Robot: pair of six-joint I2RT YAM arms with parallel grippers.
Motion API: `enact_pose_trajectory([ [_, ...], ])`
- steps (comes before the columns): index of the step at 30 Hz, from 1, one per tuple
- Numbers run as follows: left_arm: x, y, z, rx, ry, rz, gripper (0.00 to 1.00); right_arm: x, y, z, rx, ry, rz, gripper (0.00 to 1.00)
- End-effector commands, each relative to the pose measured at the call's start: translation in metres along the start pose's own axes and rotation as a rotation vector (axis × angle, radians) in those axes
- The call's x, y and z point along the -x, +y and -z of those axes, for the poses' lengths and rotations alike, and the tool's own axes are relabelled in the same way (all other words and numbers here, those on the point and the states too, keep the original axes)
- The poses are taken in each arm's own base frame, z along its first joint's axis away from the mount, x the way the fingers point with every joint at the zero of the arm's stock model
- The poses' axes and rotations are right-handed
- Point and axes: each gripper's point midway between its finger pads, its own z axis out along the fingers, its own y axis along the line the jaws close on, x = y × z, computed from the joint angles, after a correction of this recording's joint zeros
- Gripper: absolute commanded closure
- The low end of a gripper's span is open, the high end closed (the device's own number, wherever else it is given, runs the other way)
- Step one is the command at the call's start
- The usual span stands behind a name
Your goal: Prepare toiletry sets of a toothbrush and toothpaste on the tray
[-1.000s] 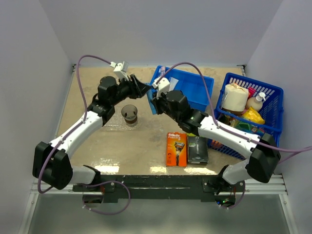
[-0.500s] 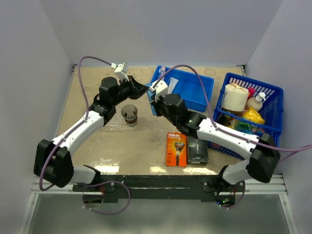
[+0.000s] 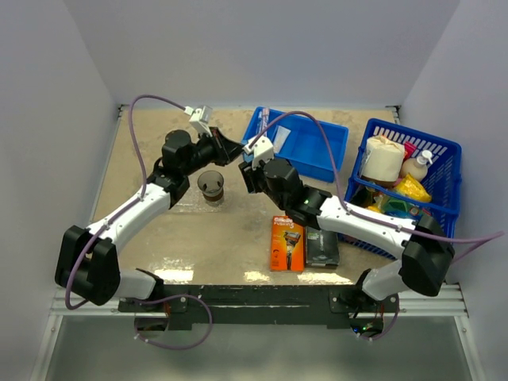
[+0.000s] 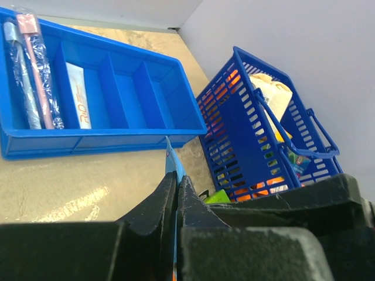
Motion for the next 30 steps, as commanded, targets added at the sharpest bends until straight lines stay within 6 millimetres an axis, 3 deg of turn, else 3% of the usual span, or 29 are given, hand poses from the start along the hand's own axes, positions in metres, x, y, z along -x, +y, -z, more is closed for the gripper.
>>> enact_pose_trajectory([
  [1,0.018,-0.032,0.006,-0.124,-0.044,-0.106,1.00,0.006,-0.007,-0.003,-0.044,-0.042,-0.053,0.44],
  [3,0.018,-0.031,0.009,-0.113,-0.039,-0.125,1.00,0.014,0.007,0.000,0.066,-0.057,-0.083,0.36],
  [6,0.019,-0.028,0.014,-0.103,-0.036,-0.177,1.00,0.024,0.009,0.005,0.177,-0.072,-0.148,0.31],
  [12,0.021,-0.031,0.038,-0.157,-0.063,-0.288,1.00,0.027,0.018,0.023,0.475,-0.038,-0.257,0.29],
  [13,0.014,-0.028,0.041,-0.159,-0.057,-0.308,1.00,0.029,0.014,0.026,0.493,-0.048,-0.268,0.29],
  [17,0.014,-0.050,0.059,-0.274,-0.090,-0.373,1.00,0.036,0.025,0.048,0.651,-0.062,-0.299,0.29],
  [21,0.011,-0.057,0.064,-0.319,-0.094,-0.393,1.00,0.039,0.038,0.061,0.748,-0.043,-0.311,0.29],
  [26,0.011,-0.069,0.073,-0.389,-0.120,-0.387,1.00,0.026,0.039,0.056,0.741,0.001,-0.329,0.28],
  [30,0.011,-0.073,0.077,-0.412,-0.134,-0.394,1.00,0.021,0.060,0.057,0.783,0.016,-0.324,0.28],
])
